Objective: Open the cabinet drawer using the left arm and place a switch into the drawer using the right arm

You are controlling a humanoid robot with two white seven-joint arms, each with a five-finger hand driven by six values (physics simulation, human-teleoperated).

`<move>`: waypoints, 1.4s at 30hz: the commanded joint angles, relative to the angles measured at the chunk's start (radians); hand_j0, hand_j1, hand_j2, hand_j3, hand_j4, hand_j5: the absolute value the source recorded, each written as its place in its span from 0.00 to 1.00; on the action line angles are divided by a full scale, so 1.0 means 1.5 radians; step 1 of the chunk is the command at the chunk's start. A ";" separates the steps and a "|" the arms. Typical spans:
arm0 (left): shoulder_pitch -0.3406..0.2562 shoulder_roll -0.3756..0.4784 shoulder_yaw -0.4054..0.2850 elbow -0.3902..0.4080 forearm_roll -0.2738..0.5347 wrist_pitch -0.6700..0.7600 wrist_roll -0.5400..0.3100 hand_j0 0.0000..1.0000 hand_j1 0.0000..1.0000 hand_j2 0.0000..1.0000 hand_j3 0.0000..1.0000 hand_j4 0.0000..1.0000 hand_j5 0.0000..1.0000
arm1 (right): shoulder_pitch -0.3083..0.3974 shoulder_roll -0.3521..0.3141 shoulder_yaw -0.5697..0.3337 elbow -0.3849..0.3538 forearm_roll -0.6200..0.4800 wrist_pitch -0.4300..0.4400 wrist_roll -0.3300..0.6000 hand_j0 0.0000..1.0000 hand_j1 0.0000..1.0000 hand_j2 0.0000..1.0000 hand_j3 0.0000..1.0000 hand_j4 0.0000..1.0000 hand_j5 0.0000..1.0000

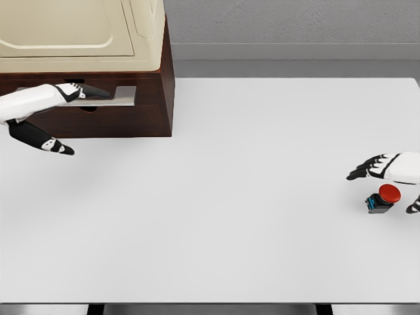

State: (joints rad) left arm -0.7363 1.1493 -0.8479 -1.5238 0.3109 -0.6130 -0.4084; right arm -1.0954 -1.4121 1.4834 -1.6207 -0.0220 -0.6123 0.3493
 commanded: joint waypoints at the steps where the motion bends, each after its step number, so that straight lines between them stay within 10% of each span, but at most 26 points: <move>1: 0.000 0.001 0.000 0.016 0.005 0.001 -0.001 1.00 1.00 1.00 1.00 1.00 1.00 | 0.000 0.017 0.011 0.010 -0.003 0.001 0.001 1.00 1.00 1.00 1.00 1.00 1.00; 30: 0.001 -0.039 -0.006 0.073 0.011 0.058 -0.006 1.00 1.00 1.00 1.00 1.00 1.00 | 0.001 0.060 0.039 0.090 -0.002 0.001 0.009 1.00 1.00 1.00 1.00 1.00 1.00; 42: 0.003 -0.040 -0.010 0.091 0.012 0.058 -0.006 1.00 1.00 1.00 1.00 1.00 1.00 | 0.001 0.071 0.054 0.113 -0.001 0.001 0.022 0.75 0.75 0.75 0.75 0.75 0.75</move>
State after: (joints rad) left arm -0.7317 1.0881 -0.8647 -1.3917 0.3204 -0.5276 -0.4183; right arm -1.0936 -1.3101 1.5648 -1.4597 -0.0176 -0.6123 0.3809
